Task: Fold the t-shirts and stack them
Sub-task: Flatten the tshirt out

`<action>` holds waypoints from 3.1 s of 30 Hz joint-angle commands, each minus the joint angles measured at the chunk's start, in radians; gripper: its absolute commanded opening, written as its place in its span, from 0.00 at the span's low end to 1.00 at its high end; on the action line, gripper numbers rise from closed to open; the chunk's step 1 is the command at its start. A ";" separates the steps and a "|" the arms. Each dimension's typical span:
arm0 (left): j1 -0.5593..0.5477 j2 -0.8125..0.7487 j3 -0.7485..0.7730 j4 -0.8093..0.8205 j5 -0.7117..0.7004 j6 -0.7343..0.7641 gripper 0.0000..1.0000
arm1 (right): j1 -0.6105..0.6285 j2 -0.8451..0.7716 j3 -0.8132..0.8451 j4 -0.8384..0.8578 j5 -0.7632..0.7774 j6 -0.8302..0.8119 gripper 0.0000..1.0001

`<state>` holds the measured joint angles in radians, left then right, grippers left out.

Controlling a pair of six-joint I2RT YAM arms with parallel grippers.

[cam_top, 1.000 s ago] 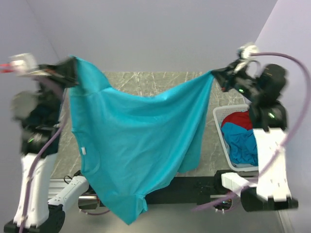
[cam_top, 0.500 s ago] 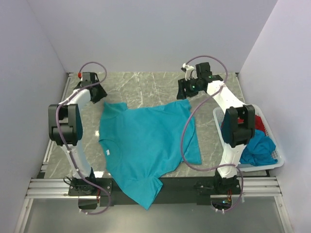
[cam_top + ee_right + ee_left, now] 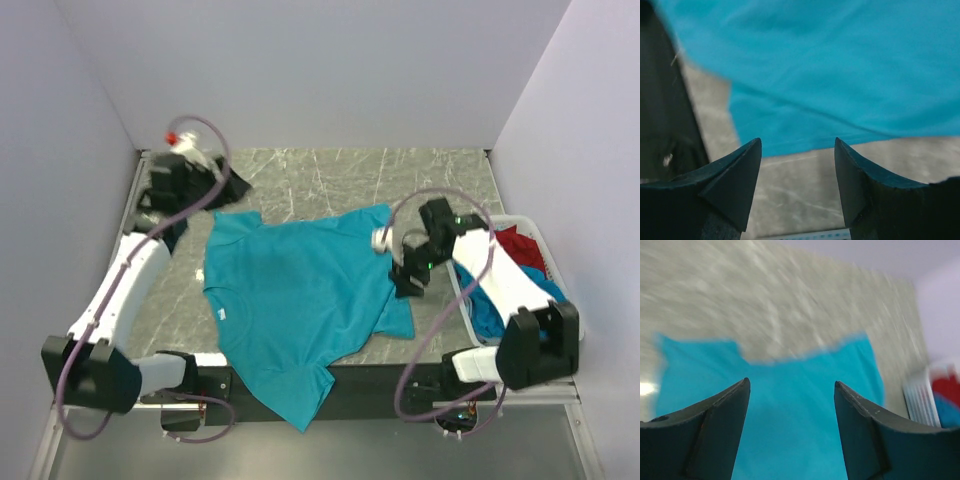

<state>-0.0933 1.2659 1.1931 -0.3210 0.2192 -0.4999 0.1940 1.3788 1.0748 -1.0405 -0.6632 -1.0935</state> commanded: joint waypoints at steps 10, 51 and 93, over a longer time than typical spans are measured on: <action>-0.632 -0.253 -0.404 -0.237 0.002 -0.164 0.69 | 0.157 -0.264 -0.354 0.056 0.158 -0.312 0.67; -1.126 0.073 -0.573 -0.205 -0.254 -0.353 0.00 | 0.229 -0.354 -0.325 0.084 0.487 -0.071 0.01; -0.961 -0.306 -0.598 -0.329 -0.199 -0.505 0.00 | 0.438 -0.448 -0.260 0.050 0.632 0.070 0.00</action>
<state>-1.0611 0.9775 0.6029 -0.6628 0.0036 -0.9871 0.6365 1.0058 0.7574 -0.9218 -0.1474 -0.9501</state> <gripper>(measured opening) 0.012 0.010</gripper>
